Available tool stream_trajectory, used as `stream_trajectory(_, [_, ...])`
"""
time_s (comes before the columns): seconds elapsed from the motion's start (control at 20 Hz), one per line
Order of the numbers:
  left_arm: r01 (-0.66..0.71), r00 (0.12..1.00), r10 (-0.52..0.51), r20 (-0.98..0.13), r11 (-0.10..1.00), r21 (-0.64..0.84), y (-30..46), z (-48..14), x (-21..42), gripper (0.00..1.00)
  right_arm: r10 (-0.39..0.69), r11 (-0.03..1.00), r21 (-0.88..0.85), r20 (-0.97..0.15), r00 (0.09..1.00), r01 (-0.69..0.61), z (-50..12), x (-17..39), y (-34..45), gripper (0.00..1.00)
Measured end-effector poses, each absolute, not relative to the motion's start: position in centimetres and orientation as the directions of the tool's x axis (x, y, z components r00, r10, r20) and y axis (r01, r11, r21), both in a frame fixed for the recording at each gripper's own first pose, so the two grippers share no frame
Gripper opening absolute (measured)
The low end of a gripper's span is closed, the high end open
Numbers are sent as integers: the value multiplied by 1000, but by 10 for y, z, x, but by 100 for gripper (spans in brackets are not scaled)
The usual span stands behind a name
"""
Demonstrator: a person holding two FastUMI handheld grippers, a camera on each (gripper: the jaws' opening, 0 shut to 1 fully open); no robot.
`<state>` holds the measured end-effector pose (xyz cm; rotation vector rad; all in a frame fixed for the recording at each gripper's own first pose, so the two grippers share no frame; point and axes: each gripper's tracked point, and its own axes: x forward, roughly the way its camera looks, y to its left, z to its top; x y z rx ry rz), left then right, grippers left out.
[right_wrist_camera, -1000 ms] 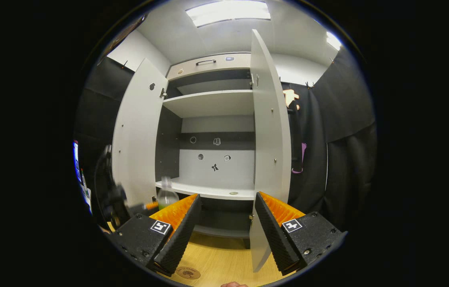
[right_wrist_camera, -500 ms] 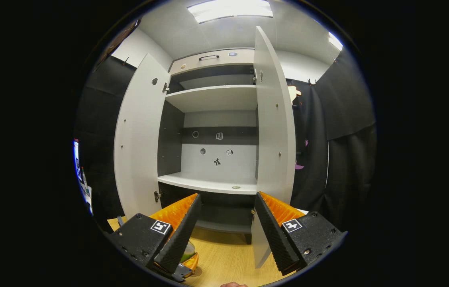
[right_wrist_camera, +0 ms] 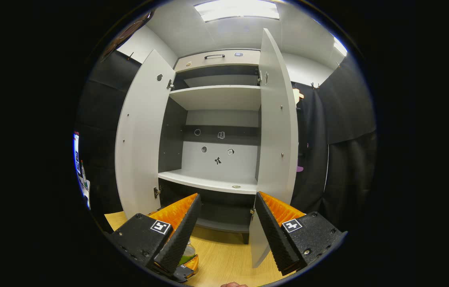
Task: Grasp the bottle in the cabinet with the left hand and place it on the coaster, then close the right door with the right hand and the left door with the left hand.
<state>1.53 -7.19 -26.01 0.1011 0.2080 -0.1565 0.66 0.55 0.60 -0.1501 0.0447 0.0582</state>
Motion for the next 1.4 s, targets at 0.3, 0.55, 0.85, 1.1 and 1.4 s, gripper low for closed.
stream_trajectory(0.3, [197,956,-171,-241,976,89,-73,-261,6,77,65,986,-147,-75,995,-75,0,11,6,84])
stream_trajectory(0.55, [216,945,-187,-270,973,83,-73,-261,2,84,87,983,-153,-80,993,-99,0,12,14,84])
stream_trajectory(0.85, [196,960,-168,-223,974,111,-61,-232,0,95,101,983,-144,-86,991,-112,-2,12,19,84])
stream_trajectory(1.1, [187,975,-174,-141,979,82,-62,-167,3,95,104,984,-140,-45,994,-109,9,7,17,84])
stream_trajectory(1.4, [176,974,-179,-137,984,-33,-64,-91,6,95,102,994,-40,-1,995,-102,6,-4,10,84])
